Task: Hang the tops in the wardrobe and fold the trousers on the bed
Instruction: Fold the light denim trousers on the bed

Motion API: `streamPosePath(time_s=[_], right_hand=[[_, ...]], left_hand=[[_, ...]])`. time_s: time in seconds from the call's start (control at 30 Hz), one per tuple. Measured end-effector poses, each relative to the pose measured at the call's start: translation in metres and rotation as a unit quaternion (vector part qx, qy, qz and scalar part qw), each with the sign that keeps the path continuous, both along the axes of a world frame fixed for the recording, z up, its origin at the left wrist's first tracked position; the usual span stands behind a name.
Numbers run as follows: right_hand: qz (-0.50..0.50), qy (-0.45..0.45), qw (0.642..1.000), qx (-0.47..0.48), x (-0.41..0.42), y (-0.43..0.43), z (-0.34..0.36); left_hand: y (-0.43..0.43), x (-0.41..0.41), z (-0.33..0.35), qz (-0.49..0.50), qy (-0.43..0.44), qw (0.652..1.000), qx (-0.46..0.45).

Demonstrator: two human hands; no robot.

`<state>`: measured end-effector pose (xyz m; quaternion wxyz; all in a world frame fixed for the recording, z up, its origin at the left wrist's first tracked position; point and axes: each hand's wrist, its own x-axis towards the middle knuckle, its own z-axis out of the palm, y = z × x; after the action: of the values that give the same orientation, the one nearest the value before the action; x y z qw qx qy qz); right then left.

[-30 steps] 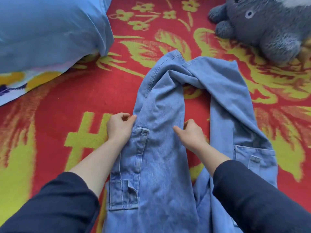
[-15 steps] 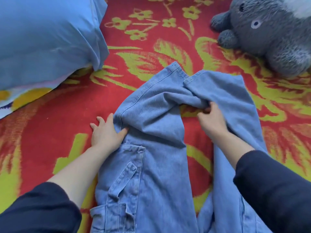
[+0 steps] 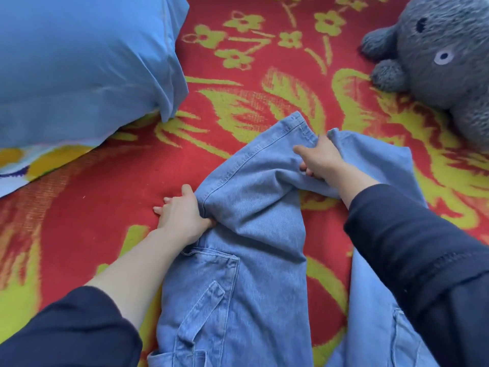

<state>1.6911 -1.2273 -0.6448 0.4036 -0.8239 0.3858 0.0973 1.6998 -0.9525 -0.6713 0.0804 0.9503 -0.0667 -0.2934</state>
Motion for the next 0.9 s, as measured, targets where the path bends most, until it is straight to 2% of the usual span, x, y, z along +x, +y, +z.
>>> streamPosePath(time_s=[0.17, 0.23, 0.3, 0.37, 0.43, 0.47, 0.5, 0.57, 0.63, 0.77, 0.9], right_hand=[[0.05, 0.107, 0.991, -0.063, 0.026, 0.004, -0.01], [0.066, 0.051, 0.989, -0.118, 0.043, 0.005, -0.008], [0.061, -0.082, 0.984, -0.149, 0.066, 0.01, 0.007], [0.089, -0.17, 0.978, -0.078, 0.089, 0.018, 0.025], [0.098, -0.196, 0.975, 0.028, 0.099, 0.025, 0.031], [0.109, -0.176, 0.977, 0.047, 0.096, 0.029, 0.028], [0.134, -0.142, 0.98, 0.021, 0.087, 0.034, 0.019], [0.219, -0.069, 0.965, -0.13, 0.054, 0.045, -0.005], [0.283, -0.053, 0.931, -0.226, 0.005, 0.056, -0.026], [0.319, 0.027, 0.922, -0.219, -0.088, 0.075, -0.047], [0.337, 0.071, 0.913, -0.218, -0.149, 0.076, -0.039]], left_hand=[[0.004, -0.001, -0.008, -0.001, 0.012, 1.0, -0.001], [0.004, -0.001, -0.008, -0.001, 0.011, 1.0, -0.002], [0.004, -0.002, -0.009, 0.0, 0.013, 1.0, 0.004], [0.004, -0.003, -0.009, 0.014, 0.018, 1.0, 0.004], [0.004, -0.001, -0.009, 0.026, 0.026, 0.999, -0.003], [0.004, 0.0, -0.01, 0.028, 0.027, 0.999, -0.006], [0.004, 0.001, -0.009, 0.027, 0.025, 0.999, -0.008], [0.004, 0.001, -0.009, 0.023, 0.019, 1.0, -0.009], [0.004, 0.0, -0.009, 0.013, 0.011, 1.0, -0.009], [0.004, 0.001, -0.002, 0.004, -0.028, 1.0, -0.002], [0.006, -0.008, 0.0, 0.008, -0.042, 0.999, -0.024]])
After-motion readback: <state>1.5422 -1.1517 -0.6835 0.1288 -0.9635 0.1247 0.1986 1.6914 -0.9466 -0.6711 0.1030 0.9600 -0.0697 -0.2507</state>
